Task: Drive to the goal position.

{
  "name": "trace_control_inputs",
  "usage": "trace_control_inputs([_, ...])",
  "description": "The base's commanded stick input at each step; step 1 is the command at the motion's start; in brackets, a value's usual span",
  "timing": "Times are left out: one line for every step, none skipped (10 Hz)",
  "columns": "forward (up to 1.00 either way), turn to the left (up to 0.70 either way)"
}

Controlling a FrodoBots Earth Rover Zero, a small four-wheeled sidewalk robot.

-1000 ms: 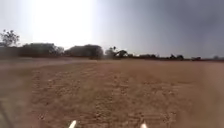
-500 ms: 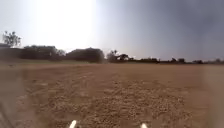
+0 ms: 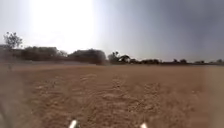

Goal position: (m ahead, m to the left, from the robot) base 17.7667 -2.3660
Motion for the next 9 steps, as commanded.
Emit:
trace_control_inputs([0.50, -0.50])
trace_control_inputs([0.50, 0.00])
trace_control_inputs([0.50, 0.00])
trace_control_inputs([0.50, 0.00])
trace_control_inputs([0.50, 0.00])
trace_control_inputs([0.50, 0.00])
trace_control_inputs([0.50, 0.00])
trace_control_inputs([0.50, 0.00])
trace_control_inputs([0.50, 0.00])
